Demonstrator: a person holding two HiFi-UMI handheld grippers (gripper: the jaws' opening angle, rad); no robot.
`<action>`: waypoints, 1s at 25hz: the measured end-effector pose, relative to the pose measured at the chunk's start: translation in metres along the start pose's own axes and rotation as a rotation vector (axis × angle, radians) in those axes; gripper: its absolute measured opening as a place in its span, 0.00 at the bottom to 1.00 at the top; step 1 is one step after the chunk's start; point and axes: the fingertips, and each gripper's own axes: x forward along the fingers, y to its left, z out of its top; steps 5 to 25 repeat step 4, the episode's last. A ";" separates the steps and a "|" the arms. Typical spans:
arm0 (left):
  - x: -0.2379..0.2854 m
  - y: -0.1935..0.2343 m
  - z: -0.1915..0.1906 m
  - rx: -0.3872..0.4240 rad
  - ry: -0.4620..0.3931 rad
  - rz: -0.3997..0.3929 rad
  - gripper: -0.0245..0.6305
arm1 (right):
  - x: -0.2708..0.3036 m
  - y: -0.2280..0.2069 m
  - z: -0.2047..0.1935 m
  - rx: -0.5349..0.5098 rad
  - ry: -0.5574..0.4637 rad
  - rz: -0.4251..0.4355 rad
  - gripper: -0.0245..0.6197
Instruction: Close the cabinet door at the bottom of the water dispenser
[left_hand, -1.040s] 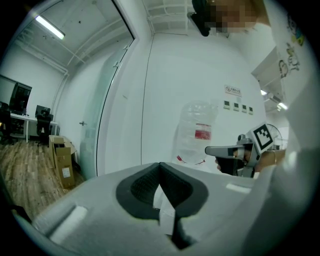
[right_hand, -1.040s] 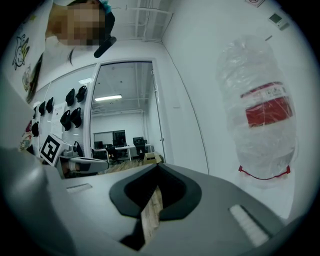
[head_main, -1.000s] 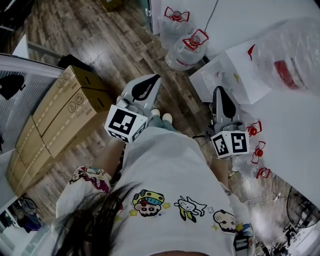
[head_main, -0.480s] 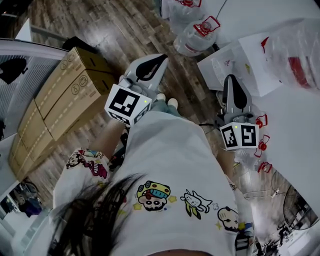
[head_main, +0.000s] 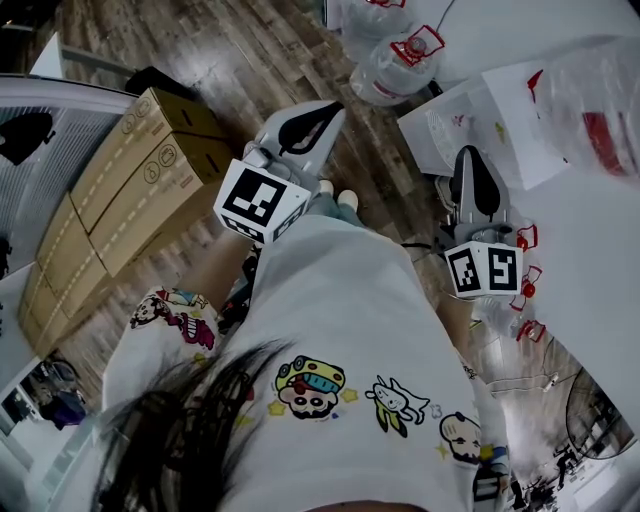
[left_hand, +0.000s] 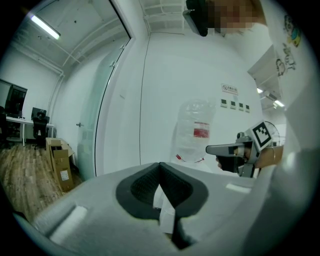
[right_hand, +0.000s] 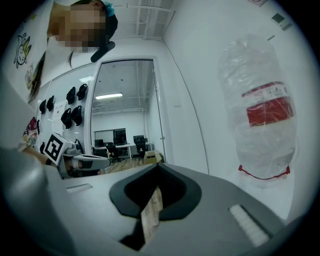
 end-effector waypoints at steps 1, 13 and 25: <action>0.000 0.000 0.000 0.000 0.000 -0.001 0.04 | 0.000 0.000 0.000 0.001 -0.001 0.000 0.05; 0.000 0.000 0.000 0.000 0.000 -0.005 0.04 | 0.002 0.000 0.000 0.002 -0.001 0.002 0.05; 0.000 0.000 0.000 0.000 0.000 -0.005 0.04 | 0.002 0.000 0.000 0.002 -0.001 0.002 0.05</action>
